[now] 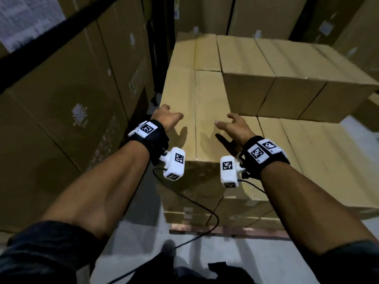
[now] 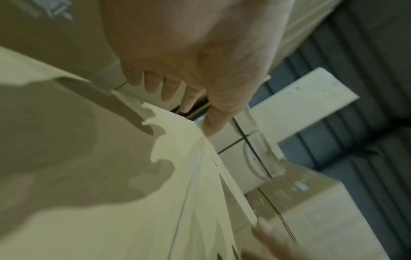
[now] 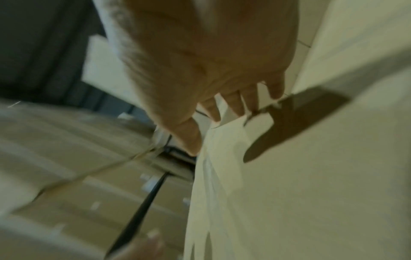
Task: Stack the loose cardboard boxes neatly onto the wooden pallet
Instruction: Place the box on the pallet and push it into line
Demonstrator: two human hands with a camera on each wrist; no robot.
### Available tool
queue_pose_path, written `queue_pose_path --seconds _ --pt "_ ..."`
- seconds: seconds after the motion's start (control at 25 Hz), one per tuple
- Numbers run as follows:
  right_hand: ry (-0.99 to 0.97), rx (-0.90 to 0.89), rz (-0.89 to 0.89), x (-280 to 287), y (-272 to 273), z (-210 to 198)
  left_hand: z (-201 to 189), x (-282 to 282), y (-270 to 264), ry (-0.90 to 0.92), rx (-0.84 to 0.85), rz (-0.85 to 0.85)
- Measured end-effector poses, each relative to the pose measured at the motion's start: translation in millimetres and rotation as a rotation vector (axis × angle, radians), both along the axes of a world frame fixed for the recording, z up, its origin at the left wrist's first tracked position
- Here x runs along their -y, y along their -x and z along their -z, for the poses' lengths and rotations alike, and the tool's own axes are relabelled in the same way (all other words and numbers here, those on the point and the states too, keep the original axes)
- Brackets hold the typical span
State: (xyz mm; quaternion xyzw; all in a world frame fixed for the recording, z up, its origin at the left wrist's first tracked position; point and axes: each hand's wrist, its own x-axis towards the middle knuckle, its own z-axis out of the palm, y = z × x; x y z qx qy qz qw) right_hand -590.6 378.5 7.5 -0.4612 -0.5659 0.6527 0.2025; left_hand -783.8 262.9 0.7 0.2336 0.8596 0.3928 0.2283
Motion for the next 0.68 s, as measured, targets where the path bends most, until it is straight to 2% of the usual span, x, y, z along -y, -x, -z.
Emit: queue_pose_path --seconds 0.12,0.24,0.36,0.48,0.68 --pt "0.092 -0.063 0.064 -30 27 11 8 -30 40 0.009 0.135 -0.081" --pt "0.09 0.058 0.059 -58 51 26 21 -53 71 -0.038 0.26 -0.109" --pt "0.067 0.207 0.048 -102 66 62 32 -69 89 -0.044 0.312 -0.058" --pt "0.062 0.298 0.047 -115 69 72 41 -80 95 -0.102 0.318 -0.048" --pt "-0.002 0.23 0.076 -108 69 64 46 -83 96 -0.163 0.304 -0.022"
